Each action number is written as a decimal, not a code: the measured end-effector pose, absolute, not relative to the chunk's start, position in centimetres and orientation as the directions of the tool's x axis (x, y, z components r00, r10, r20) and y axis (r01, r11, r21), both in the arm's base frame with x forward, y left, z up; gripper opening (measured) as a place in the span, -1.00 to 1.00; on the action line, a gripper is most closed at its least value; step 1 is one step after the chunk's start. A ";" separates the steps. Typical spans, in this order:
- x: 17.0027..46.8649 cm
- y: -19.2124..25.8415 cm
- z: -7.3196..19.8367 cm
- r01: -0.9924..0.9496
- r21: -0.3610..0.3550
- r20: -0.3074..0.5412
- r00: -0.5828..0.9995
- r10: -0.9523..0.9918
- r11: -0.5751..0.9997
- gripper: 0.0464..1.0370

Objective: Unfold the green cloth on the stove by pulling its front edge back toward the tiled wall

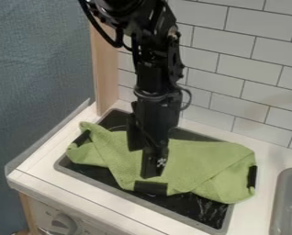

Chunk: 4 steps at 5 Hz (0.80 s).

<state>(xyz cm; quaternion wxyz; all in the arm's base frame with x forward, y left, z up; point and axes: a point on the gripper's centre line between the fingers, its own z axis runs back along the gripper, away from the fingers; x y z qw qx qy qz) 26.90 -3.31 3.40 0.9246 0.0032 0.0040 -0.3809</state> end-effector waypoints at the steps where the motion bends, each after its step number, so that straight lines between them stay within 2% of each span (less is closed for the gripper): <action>1: 27.1 -3.2 2.1 0.707 0.006 -0.020 0.707 -0.707 0.707 0.92; 2: 26.8 -3.4 -0.1 0.699 -0.025 -0.058 0.713 -0.699 0.715 0.93; 4: 27.1 -3.3 -2.3 0.681 -0.052 -0.105 0.724 -0.682 0.731 0.93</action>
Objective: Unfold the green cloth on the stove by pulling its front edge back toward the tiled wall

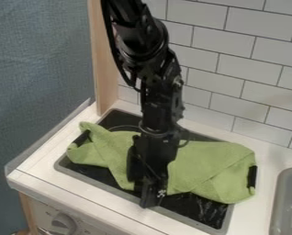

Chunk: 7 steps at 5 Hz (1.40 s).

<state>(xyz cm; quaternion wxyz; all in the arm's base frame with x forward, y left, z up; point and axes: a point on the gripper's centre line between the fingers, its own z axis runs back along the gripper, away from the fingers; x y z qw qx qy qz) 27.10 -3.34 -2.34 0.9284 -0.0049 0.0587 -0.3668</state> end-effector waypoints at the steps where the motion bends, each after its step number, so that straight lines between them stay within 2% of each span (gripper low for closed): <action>1: 27.3 -3.6 -2.5 0.683 -0.061 -0.101 0.722 -0.685 0.728 0.81; 2: 27.7 -3.7 -2.8 0.681 -0.061 -0.094 0.724 -0.683 0.730 0.22; 3: 27.9 -3.7 -2.8 0.681 -0.051 -0.078 0.727 -0.683 0.731 -0.29; 4: 28.0 -3.7 -2.8 0.681 -0.049 -0.076 0.727 -0.682 0.731 -0.58; 5: 28.0 -3.9 -2.8 0.678 -0.045 -0.058 0.732 -0.679 0.734 -0.76; 7: 27.4 -3.9 -2.6 0.679 -0.054 -0.035 0.731 -0.681 0.732 -0.86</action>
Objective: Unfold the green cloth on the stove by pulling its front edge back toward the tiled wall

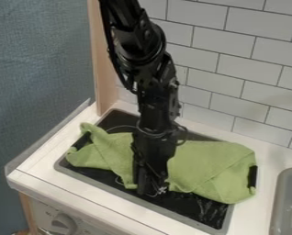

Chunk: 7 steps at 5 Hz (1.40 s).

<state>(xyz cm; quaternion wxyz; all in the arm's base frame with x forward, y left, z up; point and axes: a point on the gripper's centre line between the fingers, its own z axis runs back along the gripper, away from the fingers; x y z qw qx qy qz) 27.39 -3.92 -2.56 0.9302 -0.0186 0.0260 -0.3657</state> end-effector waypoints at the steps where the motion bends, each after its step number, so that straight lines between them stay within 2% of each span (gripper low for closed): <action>1: 27.7 -3.8 -0.8 0.682 -0.049 0.015 0.731 -0.683 0.729 -0.94; 3: 29.1 -3.1 1.4 0.650 -0.046 0.073 0.760 -0.646 0.759 -0.97; 5: 33.4 -1.9 4.5 0.599 0.015 0.162 0.789 -0.593 0.801 -0.97; 7: 37.4 -1.4 4.1 0.608 0.059 0.169 0.775 -0.608 0.792 -0.97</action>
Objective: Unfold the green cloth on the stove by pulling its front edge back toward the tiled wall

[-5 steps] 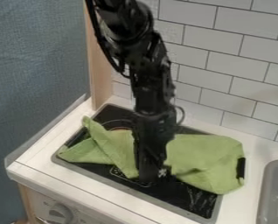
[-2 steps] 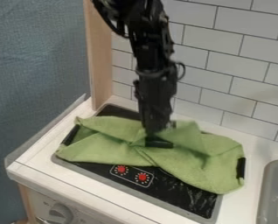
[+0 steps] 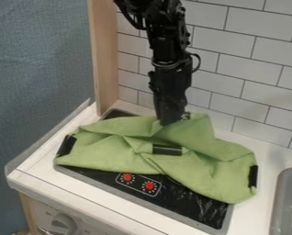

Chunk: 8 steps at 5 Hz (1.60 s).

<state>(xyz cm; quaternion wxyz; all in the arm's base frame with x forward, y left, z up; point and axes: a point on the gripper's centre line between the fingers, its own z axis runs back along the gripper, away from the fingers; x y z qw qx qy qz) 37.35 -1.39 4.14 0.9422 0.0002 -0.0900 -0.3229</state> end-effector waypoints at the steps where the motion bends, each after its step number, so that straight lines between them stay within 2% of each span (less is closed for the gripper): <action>1: 39.3 -0.8 3.7 0.603 0.113 0.175 0.770 -0.613 0.790 -0.97; 2: 41.0 -0.3 3.1 0.575 0.150 0.186 0.782 -0.595 0.804 -0.97; 4: 43.0 0.5 1.1 0.565 0.158 0.137 0.799 -0.585 0.809 -0.97; 7: 44.7 2.4 1.0 0.521 0.179 0.162 0.821 -0.547 0.835 -0.92; 8: 44.7 2.6 0.8 0.500 0.179 0.148 0.838 -0.526 0.847 -0.58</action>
